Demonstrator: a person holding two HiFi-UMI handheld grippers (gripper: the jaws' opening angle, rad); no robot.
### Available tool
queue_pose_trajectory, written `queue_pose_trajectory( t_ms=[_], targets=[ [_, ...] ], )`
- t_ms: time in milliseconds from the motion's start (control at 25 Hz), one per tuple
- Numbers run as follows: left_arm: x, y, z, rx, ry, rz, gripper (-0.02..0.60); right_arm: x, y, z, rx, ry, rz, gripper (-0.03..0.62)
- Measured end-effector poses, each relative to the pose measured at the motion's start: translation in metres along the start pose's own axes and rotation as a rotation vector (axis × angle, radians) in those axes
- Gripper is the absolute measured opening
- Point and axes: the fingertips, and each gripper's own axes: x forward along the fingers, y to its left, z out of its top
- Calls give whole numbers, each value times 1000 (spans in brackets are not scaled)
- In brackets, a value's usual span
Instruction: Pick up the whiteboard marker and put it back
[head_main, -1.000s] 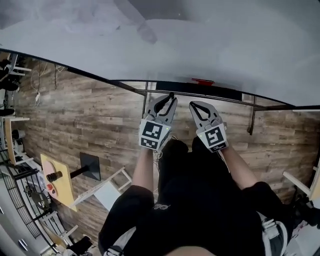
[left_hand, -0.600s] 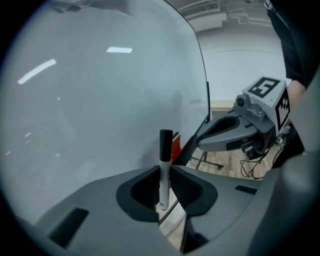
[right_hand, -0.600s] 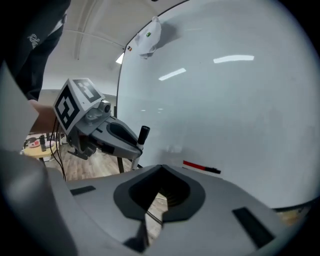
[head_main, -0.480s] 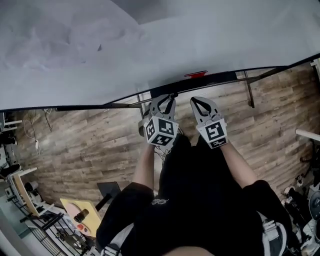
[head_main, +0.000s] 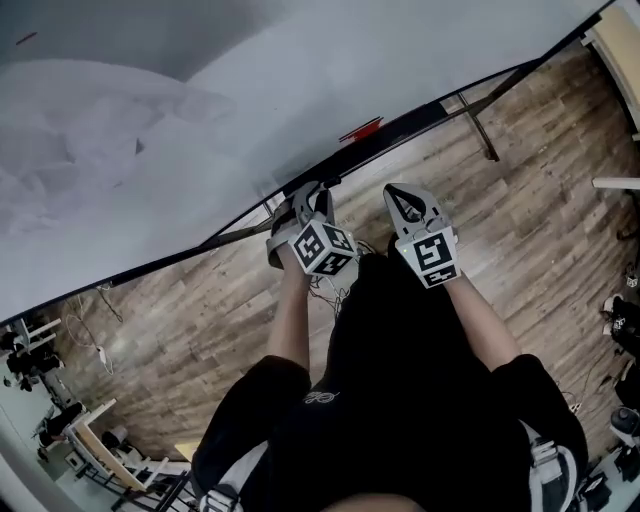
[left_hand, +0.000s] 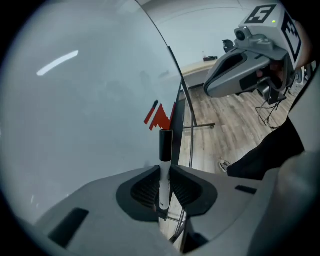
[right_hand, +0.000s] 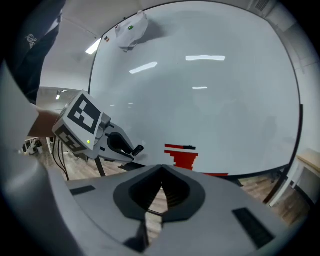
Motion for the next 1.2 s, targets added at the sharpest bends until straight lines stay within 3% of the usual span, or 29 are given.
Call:
queue_pose_trajectory(
  t_ms=[320,760,1200],
  targets=[
    [43,-2,-12,8,120,-46,65,10,-27,-13,104,-5,-15,3],
    [66,-10,-15,95,226,-82,66,45,-44,-13,135,7,34,3],
    [78,-19,-13,152,255,-124,66,48,-51,-15,145,13,52,3]
  ],
)
